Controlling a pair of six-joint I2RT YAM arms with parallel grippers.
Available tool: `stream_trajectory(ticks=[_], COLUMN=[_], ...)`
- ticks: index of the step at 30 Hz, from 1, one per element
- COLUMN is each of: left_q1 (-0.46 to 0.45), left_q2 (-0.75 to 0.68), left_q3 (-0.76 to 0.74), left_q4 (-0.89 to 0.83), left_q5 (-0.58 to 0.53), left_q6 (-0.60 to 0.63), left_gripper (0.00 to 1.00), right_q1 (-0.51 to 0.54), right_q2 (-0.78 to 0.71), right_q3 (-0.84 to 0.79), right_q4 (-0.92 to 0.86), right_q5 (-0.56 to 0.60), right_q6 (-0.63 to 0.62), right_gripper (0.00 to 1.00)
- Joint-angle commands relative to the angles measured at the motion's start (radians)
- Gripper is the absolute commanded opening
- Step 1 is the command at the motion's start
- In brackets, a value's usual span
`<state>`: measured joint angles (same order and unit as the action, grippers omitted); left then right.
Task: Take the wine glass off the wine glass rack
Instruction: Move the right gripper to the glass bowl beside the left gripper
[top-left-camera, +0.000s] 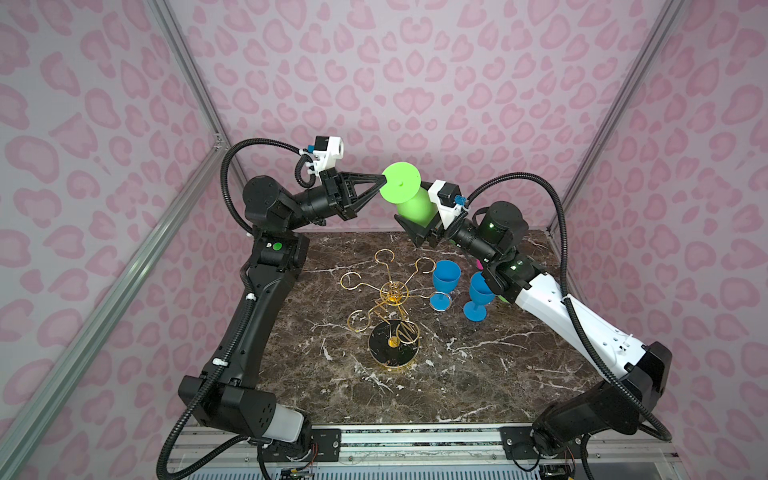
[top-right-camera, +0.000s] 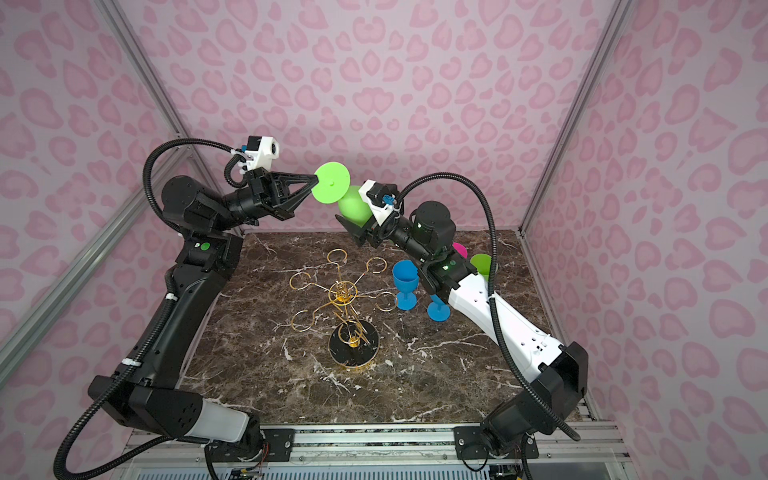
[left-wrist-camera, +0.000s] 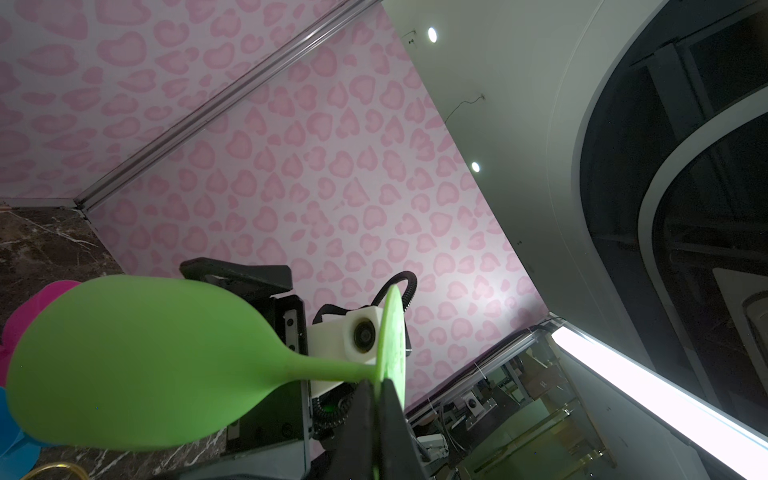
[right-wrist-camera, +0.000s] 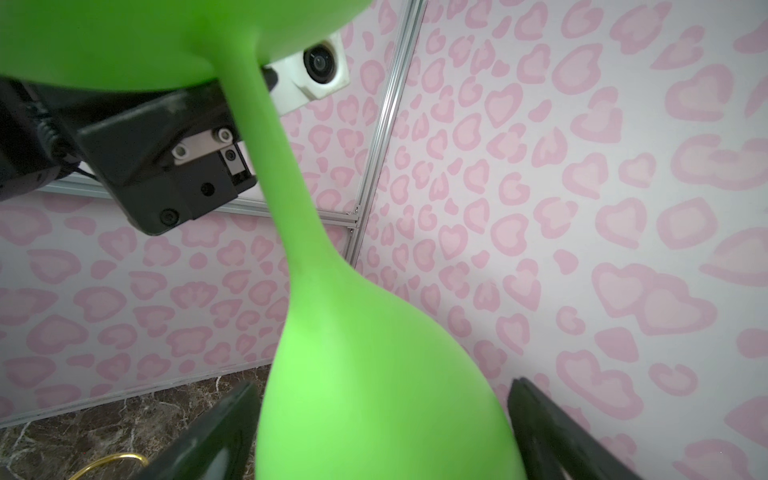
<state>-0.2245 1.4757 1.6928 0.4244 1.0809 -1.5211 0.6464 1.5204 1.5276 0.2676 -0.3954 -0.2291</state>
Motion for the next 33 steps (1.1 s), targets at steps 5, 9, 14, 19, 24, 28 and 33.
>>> stream_trajectory(ticks=[5, 9, 14, 19, 24, 28, 33], left_q1=[-0.007, -0.007, -0.007, -0.007, -0.007, 0.000, 0.026], left_q2=[-0.010, -0.010, -0.015, -0.015, -0.012, -0.011, -0.034], left_q3=[-0.014, -0.026, -0.038, -0.039, -0.039, -0.036, -0.057], left_q4=[0.145, 0.190, 0.195, 0.191, 0.169, 0.147, 0.101], left_q5=[0.009, 0.011, 0.009, 0.007, 0.008, 0.003, -0.026], left_q6=[-0.091, -0.136, -0.140, -0.136, -0.115, -0.076, 0.061], left_gripper=[0.04, 0.04, 0.04, 0.04, 0.05, 0.34, 0.54], right_q1=[0.006, 0.010, 0.021, 0.027, 0.029, 0.028, 0.027], right_q2=[0.003, 0.002, -0.009, -0.026, -0.033, -0.054, -0.103], right_q3=[-0.009, -0.012, -0.024, -0.029, -0.005, 0.016, 0.065], right_q4=[0.030, 0.032, 0.030, 0.017, -0.051, -0.134, -0.313], right_q5=[0.048, 0.069, 0.085, 0.092, 0.130, 0.152, 0.211], right_q6=[-0.015, -0.019, -0.031, -0.036, -0.018, 0.024, 0.084], right_gripper=[0.92, 0.89, 0.84, 0.79, 0.77, 0.75, 0.72])
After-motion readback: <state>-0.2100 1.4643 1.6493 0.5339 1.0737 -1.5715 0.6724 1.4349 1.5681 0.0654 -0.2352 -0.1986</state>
